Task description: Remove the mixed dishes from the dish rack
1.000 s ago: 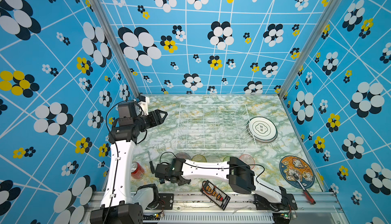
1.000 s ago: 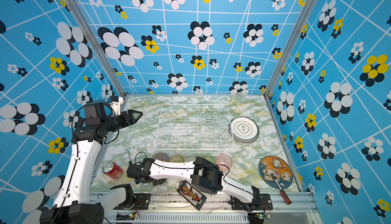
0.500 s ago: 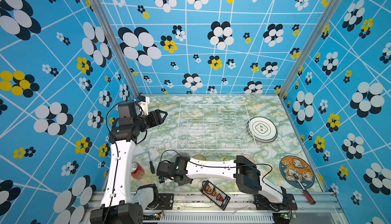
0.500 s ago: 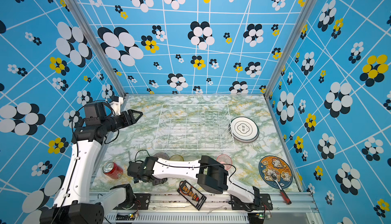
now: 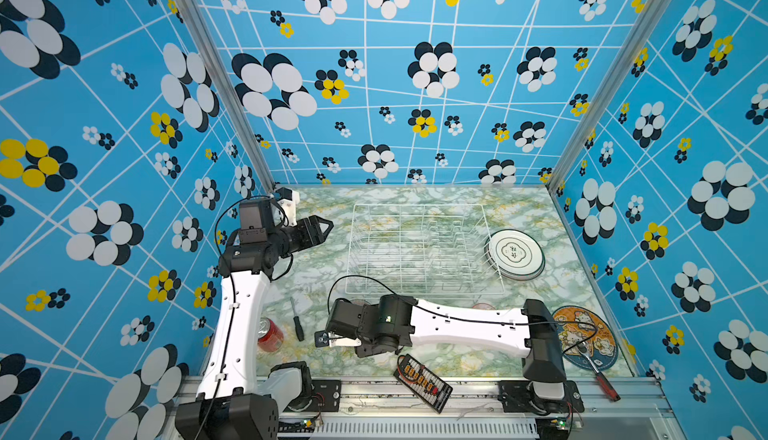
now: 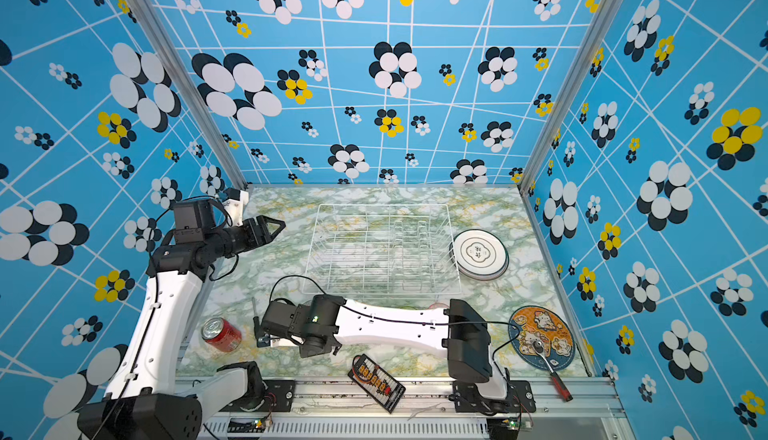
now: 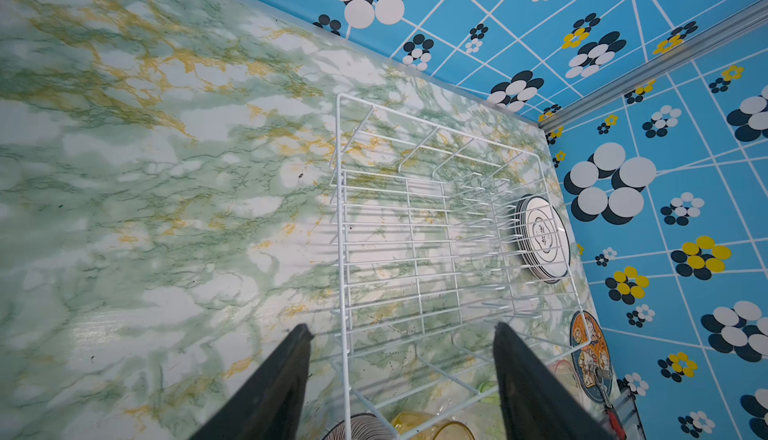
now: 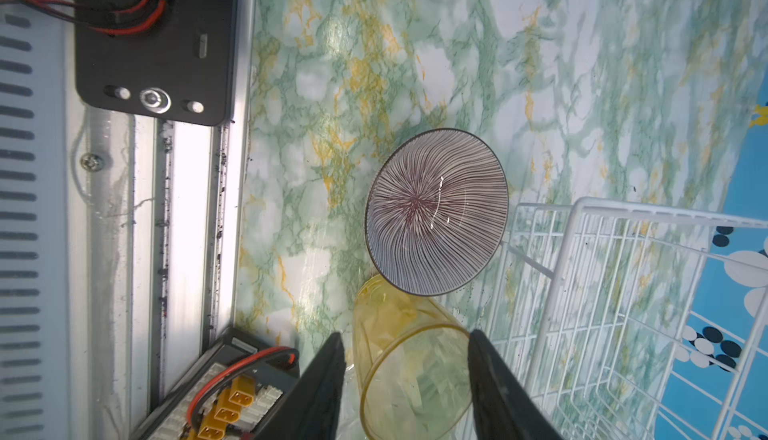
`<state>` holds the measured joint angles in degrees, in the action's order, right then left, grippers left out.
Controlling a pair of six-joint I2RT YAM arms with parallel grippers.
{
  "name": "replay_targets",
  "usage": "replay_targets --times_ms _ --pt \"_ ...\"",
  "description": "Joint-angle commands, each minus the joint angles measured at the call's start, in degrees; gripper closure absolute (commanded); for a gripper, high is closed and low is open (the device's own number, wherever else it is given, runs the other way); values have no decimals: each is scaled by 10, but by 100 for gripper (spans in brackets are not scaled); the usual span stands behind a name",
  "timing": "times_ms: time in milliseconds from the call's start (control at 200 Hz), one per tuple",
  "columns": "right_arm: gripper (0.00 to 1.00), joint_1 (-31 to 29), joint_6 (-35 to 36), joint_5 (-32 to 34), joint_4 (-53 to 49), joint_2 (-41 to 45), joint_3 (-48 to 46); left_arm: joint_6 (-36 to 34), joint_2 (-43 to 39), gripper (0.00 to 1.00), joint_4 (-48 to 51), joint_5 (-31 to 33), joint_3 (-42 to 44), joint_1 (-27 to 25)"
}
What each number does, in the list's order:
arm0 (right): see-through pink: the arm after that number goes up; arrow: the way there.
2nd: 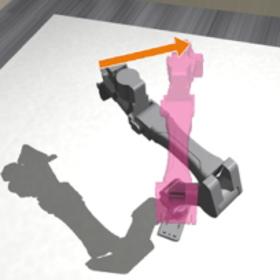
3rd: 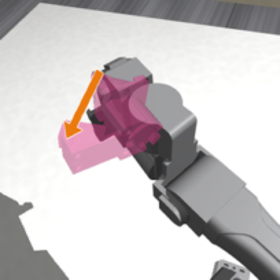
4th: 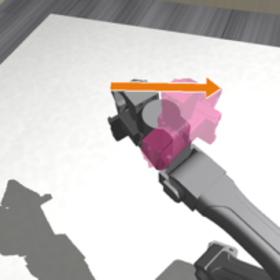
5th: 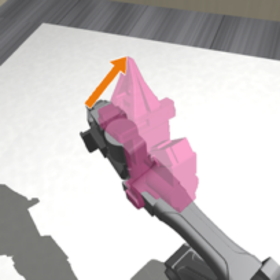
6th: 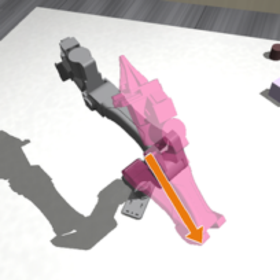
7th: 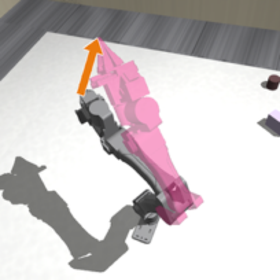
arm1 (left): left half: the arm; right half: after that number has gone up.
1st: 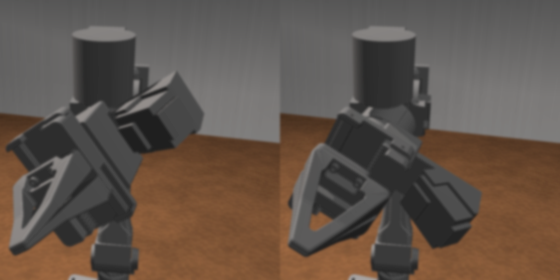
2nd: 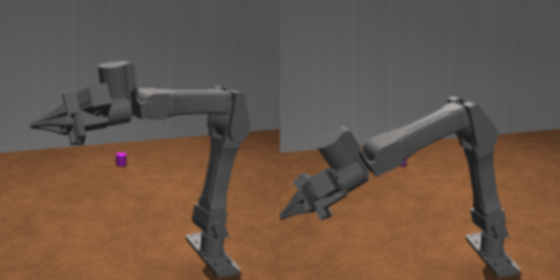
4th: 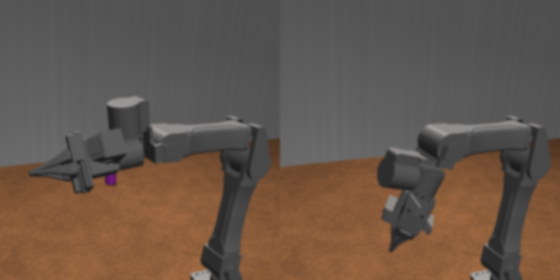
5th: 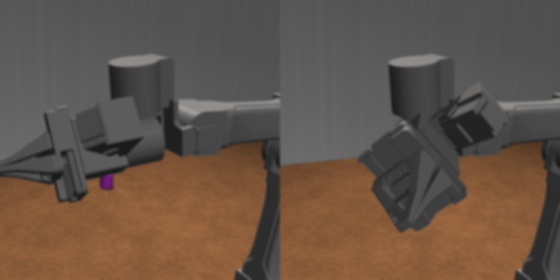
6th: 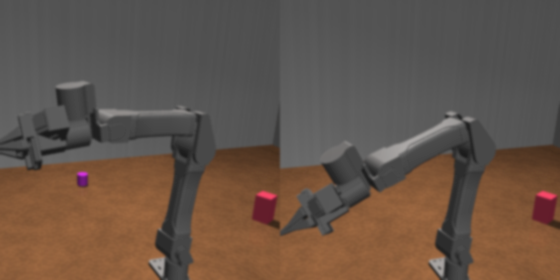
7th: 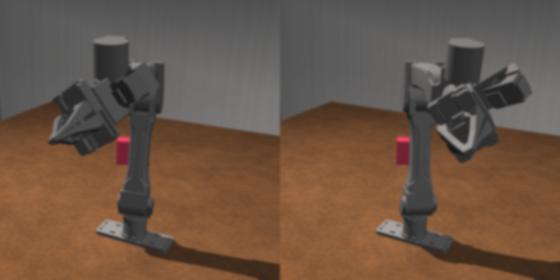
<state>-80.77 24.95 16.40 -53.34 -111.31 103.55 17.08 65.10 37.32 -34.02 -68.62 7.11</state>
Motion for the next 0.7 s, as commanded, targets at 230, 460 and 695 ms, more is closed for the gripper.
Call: replay_targets --times_ms 230,460,695 --pt "39 118 -141 51 113 229 -202 -62 0 30 -9 206 -8 -121" --pt "23 284 -261 68 183 417 -339 -61 -17 27 -98 235 44 -141" --pt "15 515 -356 61 198 542 -443 -95 -13 1 -223 278 133 -145"
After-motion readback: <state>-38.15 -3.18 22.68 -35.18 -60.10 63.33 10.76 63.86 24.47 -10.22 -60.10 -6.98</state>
